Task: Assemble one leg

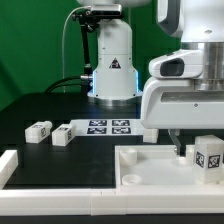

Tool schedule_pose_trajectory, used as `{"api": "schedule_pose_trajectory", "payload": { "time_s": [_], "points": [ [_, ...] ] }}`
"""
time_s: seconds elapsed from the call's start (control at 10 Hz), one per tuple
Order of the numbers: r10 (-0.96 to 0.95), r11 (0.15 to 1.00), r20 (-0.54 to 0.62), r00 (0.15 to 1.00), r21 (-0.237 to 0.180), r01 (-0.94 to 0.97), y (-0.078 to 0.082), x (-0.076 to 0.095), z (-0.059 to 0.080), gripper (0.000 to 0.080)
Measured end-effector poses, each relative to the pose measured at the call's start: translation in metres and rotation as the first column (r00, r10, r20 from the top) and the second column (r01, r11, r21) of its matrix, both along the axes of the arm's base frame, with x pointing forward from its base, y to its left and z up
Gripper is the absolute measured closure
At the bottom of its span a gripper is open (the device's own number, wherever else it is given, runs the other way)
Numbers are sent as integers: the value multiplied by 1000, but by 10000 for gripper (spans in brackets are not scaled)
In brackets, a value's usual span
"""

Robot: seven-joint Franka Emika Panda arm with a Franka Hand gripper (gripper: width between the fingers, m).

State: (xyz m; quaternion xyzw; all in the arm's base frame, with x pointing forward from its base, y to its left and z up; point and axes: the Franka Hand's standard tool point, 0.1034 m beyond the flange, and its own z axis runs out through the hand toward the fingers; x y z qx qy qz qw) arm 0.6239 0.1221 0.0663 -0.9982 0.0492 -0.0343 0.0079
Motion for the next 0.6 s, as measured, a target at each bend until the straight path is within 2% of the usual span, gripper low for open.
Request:
{"api": "schedule_pose_trajectory", "payload": {
  "time_s": [0.3, 0.5, 0.6],
  "points": [
    [1, 1000, 0, 1000, 0, -1, 0, 0, 0, 150],
    [1, 1000, 0, 1000, 0, -1, 0, 0, 0, 397],
    [1, 1000, 0, 1000, 0, -1, 0, 0, 0, 397]
  ]
}}
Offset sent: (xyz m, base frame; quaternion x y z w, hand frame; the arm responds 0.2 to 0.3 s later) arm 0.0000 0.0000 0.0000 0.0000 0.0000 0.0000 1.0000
